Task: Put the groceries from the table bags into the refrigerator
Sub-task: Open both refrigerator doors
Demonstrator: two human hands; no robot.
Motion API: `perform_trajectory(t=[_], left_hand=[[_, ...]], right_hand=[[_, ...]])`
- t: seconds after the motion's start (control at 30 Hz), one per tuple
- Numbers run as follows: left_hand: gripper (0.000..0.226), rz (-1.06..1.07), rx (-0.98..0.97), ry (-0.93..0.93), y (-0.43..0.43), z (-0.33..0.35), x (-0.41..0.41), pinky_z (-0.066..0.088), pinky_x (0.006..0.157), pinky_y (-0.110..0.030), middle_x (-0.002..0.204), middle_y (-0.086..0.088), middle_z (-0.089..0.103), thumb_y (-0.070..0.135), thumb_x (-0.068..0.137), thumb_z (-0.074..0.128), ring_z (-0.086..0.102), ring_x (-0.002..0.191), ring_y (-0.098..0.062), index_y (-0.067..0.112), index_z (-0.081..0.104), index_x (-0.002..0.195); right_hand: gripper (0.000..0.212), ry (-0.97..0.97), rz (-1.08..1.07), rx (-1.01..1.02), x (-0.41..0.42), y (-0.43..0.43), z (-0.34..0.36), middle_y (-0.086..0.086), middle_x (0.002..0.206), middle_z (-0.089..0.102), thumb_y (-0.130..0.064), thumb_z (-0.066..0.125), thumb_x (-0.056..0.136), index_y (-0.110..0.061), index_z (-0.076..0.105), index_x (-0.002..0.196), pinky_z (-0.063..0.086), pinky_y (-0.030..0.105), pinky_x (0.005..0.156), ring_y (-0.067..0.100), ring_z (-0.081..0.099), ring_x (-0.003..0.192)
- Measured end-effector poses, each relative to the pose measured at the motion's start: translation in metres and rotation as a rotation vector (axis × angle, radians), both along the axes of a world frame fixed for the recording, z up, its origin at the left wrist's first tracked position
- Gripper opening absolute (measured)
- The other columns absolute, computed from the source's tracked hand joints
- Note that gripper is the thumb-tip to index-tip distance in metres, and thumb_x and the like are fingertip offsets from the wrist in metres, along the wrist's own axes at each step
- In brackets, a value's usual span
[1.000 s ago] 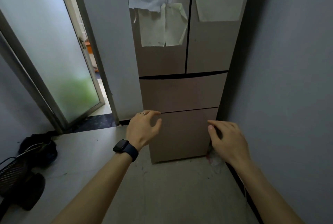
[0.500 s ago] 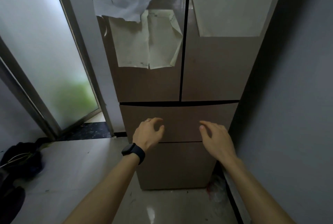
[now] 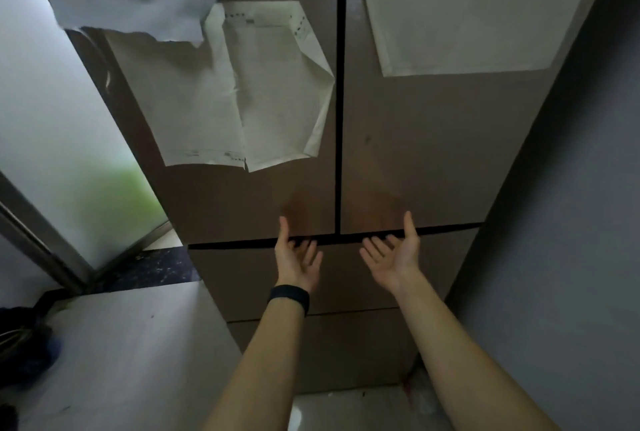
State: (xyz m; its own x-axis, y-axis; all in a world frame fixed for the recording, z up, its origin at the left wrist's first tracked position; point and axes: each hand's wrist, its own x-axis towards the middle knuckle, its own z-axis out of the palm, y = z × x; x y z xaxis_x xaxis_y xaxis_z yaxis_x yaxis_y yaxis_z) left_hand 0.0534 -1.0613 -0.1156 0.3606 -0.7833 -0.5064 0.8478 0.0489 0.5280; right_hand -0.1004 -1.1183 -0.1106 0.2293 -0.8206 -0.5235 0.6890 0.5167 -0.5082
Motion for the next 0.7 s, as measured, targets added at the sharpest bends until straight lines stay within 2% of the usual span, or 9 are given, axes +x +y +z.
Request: perform_trajectory(t=[0.13, 0.33, 0.4, 0.5, 0.6, 0.7], left_hand=[[0.104, 0.056, -0.101, 0.106, -0.028, -0.009, -0.002, 0.031, 0.118, -0.041, 0.154, -0.011, 0.037, 0.067, 0.074, 0.072, 0.038, 0.140, -0.026, 0.017, 0.028, 0.154], [0.104, 0.105, -0.159, 0.190, -0.046, -0.011, -0.014, 0.030, 0.119, -0.040, 0.153, -0.008, 0.038, 0.072, 0.070, 0.070, 0.036, 0.142, -0.024, 0.019, 0.035, 0.152], [0.094, 0.102, -0.160, 0.139, -0.045, -0.011, -0.019, 0.034, 0.117, -0.038, 0.147, -0.004, 0.042, 0.065, 0.075, 0.072, 0.038, 0.140, -0.022, 0.018, 0.040, 0.149], [0.081, 0.036, -0.135, -0.039, -0.039, -0.010, -0.023, 0.039, 0.111, -0.033, 0.146, -0.003, 0.047, 0.058, 0.082, 0.070, 0.040, 0.137, -0.019, 0.015, 0.045, 0.146], [0.090, 0.014, -0.087, -0.159, -0.036, -0.008, -0.021, 0.046, 0.102, -0.030, 0.145, -0.009, 0.052, 0.059, 0.078, 0.072, 0.049, 0.132, -0.020, 0.008, 0.042, 0.146], [0.092, 0.013, -0.070, -0.215, -0.026, -0.009, -0.021, 0.051, 0.096, -0.028, 0.140, -0.010, 0.057, 0.059, 0.078, 0.073, 0.058, 0.122, -0.018, 0.004, 0.042, 0.145]], right_hand=[[0.111, -0.109, -0.078, 0.003, 0.016, -0.026, -0.005, 0.018, 0.145, 0.045, -0.069, 0.075, 0.069, -0.012, 0.030, 0.153, 0.036, 0.046, 0.115, 0.033, 0.045, 0.134], [0.097, -0.171, -0.030, -0.032, 0.028, -0.031, -0.017, 0.014, 0.134, 0.053, -0.062, 0.081, 0.069, -0.016, 0.043, 0.146, 0.040, 0.044, 0.111, 0.031, 0.052, 0.125], [0.095, -0.163, -0.003, -0.052, 0.028, -0.029, -0.017, 0.014, 0.136, 0.053, -0.062, 0.080, 0.070, -0.018, 0.043, 0.145, 0.038, 0.044, 0.113, 0.029, 0.051, 0.126], [0.087, -0.073, 0.053, -0.090, 0.027, -0.021, -0.012, 0.014, 0.137, 0.053, -0.058, 0.077, 0.075, -0.017, 0.045, 0.145, 0.039, 0.044, 0.112, 0.028, 0.049, 0.129], [0.088, 0.014, 0.069, -0.125, 0.023, -0.015, -0.007, 0.014, 0.139, 0.053, -0.054, 0.077, 0.077, -0.017, 0.040, 0.148, 0.043, 0.042, 0.110, 0.030, 0.049, 0.130], [0.095, 0.057, 0.053, -0.136, 0.017, -0.009, -0.007, 0.013, 0.137, 0.057, -0.055, 0.080, 0.074, -0.016, 0.039, 0.149, 0.047, 0.043, 0.106, 0.028, 0.055, 0.121]])
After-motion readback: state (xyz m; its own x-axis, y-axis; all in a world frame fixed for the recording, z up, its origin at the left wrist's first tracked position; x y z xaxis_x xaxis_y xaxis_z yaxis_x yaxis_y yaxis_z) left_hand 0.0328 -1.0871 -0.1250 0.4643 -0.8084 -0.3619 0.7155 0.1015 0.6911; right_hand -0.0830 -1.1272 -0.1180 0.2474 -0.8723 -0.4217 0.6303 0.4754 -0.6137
